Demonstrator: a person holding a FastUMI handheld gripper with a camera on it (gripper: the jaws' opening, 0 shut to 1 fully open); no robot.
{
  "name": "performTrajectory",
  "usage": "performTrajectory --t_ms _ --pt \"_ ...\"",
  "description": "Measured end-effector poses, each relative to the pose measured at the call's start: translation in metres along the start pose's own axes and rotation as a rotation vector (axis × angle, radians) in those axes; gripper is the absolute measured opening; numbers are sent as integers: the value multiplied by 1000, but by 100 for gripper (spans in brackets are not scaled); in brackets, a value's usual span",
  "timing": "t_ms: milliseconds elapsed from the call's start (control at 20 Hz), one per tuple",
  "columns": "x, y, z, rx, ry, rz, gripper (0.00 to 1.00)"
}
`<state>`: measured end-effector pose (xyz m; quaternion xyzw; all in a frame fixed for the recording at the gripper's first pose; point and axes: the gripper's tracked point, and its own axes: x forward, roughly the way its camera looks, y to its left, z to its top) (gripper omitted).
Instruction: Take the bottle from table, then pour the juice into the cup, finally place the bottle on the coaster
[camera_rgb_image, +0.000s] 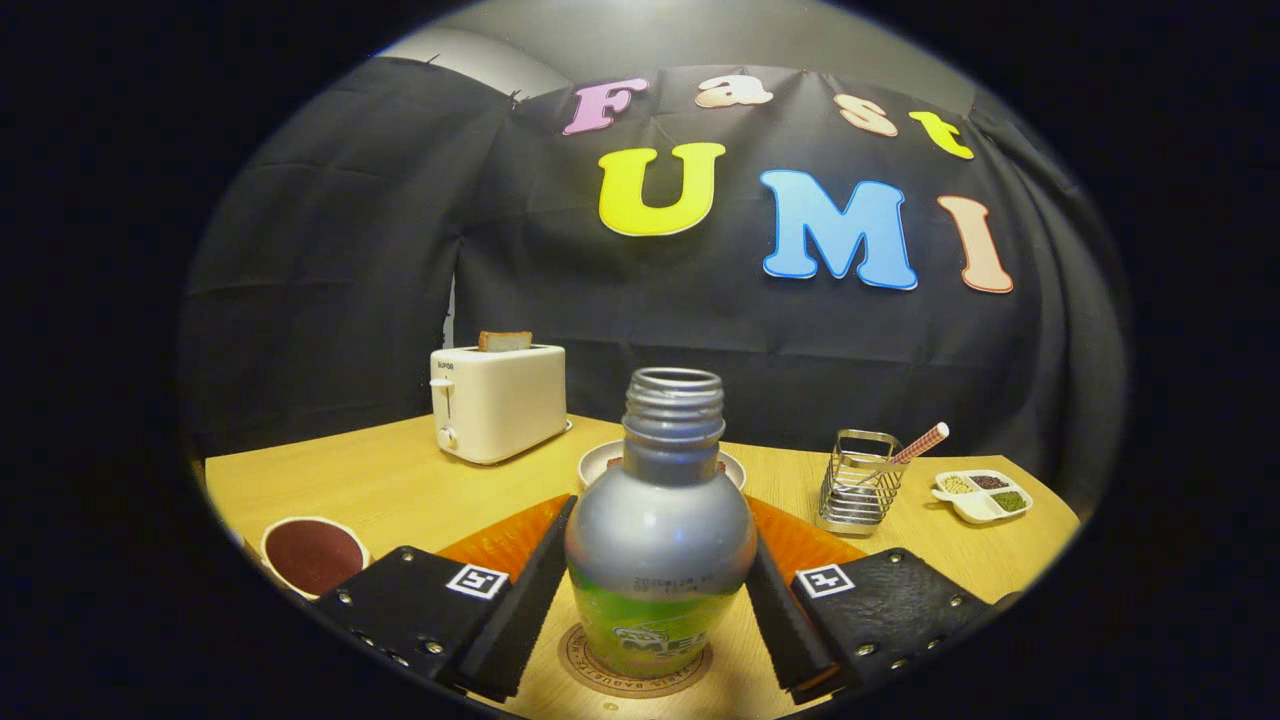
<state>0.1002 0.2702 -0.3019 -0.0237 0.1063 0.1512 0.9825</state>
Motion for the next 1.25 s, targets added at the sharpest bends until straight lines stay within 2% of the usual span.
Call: performTrajectory --t_ms 50,300,600,750,1050,1250 --pt "-4 -2 12 23 -18 1 99" --pt "-48 -20 89 68 -107 -43 98" --pt "-122 -80 202 65 -204 -210 98" --pt "-156 -109 250 11 -263 -291 98" --pt "-196 -117 257 -1 -235 -300 98" --pt "-202 -123 245 -6 -223 -306 98"
